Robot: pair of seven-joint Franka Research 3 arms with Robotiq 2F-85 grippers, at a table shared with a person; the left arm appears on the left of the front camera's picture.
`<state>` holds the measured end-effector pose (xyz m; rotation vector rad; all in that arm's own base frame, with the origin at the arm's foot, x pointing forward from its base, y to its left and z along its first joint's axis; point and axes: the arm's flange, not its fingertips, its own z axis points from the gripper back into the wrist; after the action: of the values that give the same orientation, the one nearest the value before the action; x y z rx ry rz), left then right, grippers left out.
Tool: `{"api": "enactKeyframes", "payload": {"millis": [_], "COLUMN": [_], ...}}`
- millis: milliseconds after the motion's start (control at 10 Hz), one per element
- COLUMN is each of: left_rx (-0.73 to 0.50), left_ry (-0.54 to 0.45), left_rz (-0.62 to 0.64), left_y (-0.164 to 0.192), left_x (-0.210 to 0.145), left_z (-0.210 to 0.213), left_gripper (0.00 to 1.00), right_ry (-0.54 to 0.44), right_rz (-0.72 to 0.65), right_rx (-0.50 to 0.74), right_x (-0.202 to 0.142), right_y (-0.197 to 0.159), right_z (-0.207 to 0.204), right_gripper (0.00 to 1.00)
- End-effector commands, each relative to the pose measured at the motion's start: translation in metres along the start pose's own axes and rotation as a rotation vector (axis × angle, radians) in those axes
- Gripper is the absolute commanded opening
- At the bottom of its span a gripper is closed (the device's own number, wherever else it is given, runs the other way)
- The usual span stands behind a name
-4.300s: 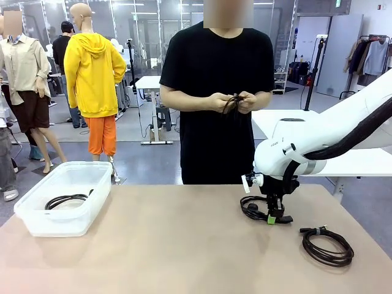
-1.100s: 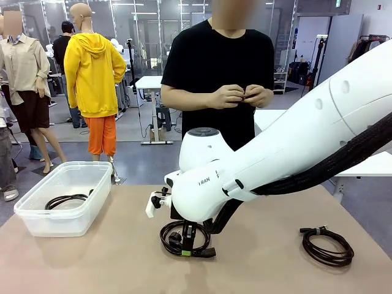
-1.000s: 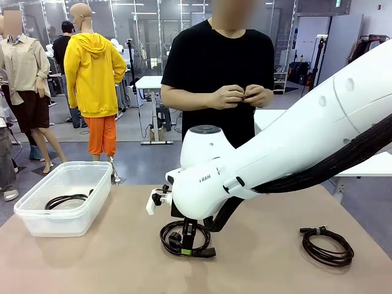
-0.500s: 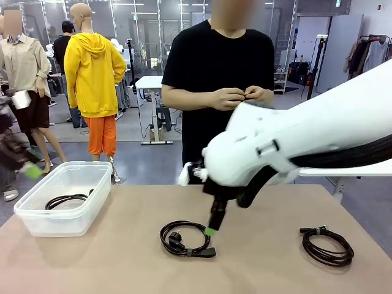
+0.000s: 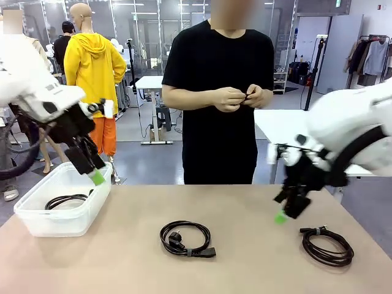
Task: Organize and store the cables.
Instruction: Place the Power Cable into the Organizing box.
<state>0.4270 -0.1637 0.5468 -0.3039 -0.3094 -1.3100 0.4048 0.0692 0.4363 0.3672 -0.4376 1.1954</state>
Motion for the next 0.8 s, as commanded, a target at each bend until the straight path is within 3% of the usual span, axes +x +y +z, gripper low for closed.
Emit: {"api": "enactKeyframes", "payload": {"millis": [0,300,600,700], "left_rx": [-0.022,-0.02,-0.039,-0.003], "left_ry": [0.119,0.182,0.188,0.234], "left_rz": [-0.121,-0.193,-0.275,-0.278], "left_y": [0.005,-0.004,-0.006,-0.005], "left_x": [0.022,0.048,0.068,0.078], "left_z": [-0.013,-0.067,-0.111,-0.123], "left_gripper": [1.0,1.0,1.0,1.0], "right_ry": [-0.148,-0.343,-0.391,-0.423], "right_rz": [-0.018,-0.161,-0.145,-0.124], "right_rx": [-0.043,-0.162,-0.191,-0.171], "right_x": [-0.062,-0.152,-0.205,-0.223], "right_y": [-0.002,-0.006,-0.001,0.0], "right_z": [0.035,0.094,0.12,0.125], "right_gripper": [1.0,1.0,1.0,1.0]}}
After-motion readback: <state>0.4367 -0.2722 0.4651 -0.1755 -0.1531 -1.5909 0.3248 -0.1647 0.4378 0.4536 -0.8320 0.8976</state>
